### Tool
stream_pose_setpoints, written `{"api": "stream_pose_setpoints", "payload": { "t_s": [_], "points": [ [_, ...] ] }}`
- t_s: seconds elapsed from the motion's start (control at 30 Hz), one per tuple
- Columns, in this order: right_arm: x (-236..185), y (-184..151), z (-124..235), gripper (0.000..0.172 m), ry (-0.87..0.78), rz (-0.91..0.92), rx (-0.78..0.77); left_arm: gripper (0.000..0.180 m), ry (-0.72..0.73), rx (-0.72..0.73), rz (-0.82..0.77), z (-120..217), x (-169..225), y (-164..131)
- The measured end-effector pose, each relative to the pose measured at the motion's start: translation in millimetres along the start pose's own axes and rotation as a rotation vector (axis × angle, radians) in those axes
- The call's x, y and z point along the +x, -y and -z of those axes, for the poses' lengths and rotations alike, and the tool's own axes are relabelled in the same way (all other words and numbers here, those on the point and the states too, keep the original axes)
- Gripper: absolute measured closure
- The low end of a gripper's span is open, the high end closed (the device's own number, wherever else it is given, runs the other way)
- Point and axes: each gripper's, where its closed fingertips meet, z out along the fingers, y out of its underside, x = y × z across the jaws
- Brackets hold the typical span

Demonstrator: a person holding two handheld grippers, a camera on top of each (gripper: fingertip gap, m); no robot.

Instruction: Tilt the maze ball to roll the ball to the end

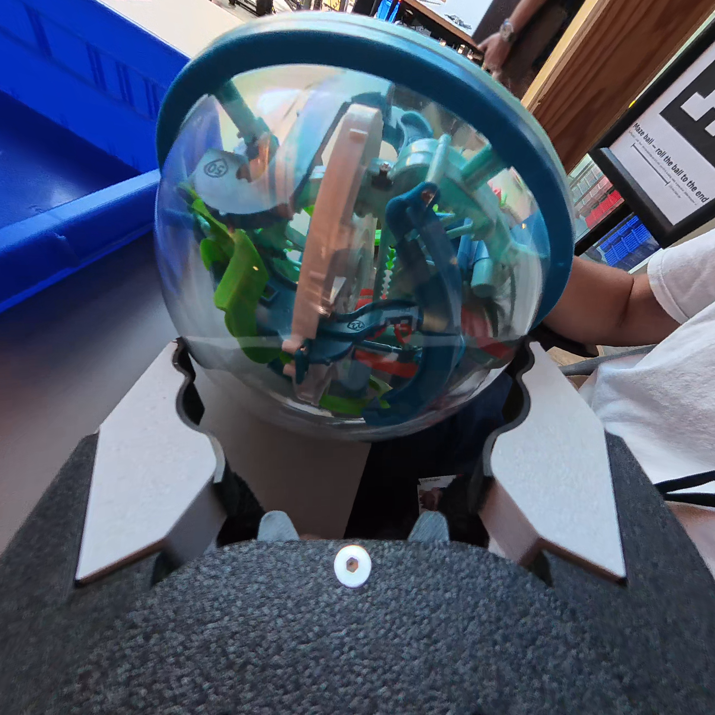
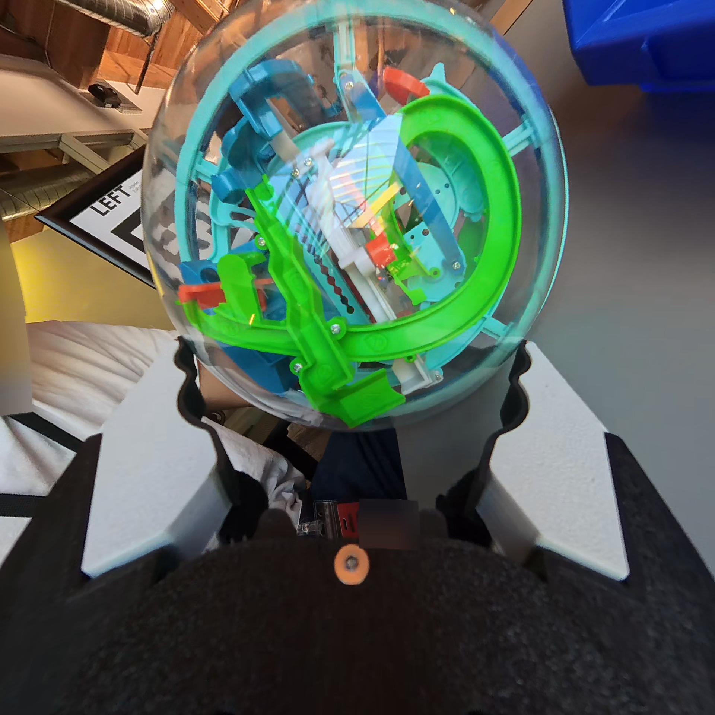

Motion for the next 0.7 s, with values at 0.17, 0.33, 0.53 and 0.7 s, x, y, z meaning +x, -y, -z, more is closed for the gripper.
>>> {"api": "stream_pose_setpoints", "payload": {
  "t_s": [0.17,0.33,0.53,0.7],
  "points": [
    [0.9,2.6,-0.6,0.018,-0.001,-0.028,0.026,0.024,-0.012,0.042,0.026,-0.9,-2.6,4.8],
    [-0.6,-3.2,-2.6,0.018,-0.018,-0.018,0.017,0.022,-0.048,0.068,-0.013,-1.7,-3.0,11.9],
    [-3.4,-10.2,2.7,0.019,-0.026,0.042,-0.029,0.022,-0.111,0.003,-0.076,-2.6,-3.4,6.6],
    [-7.5,25.9,28.0,0.018,-0.099,0.141,0.003,0.023,-0.109,-0.039,-0.095,-13.3,-6.2,2.4]
  ]
}}
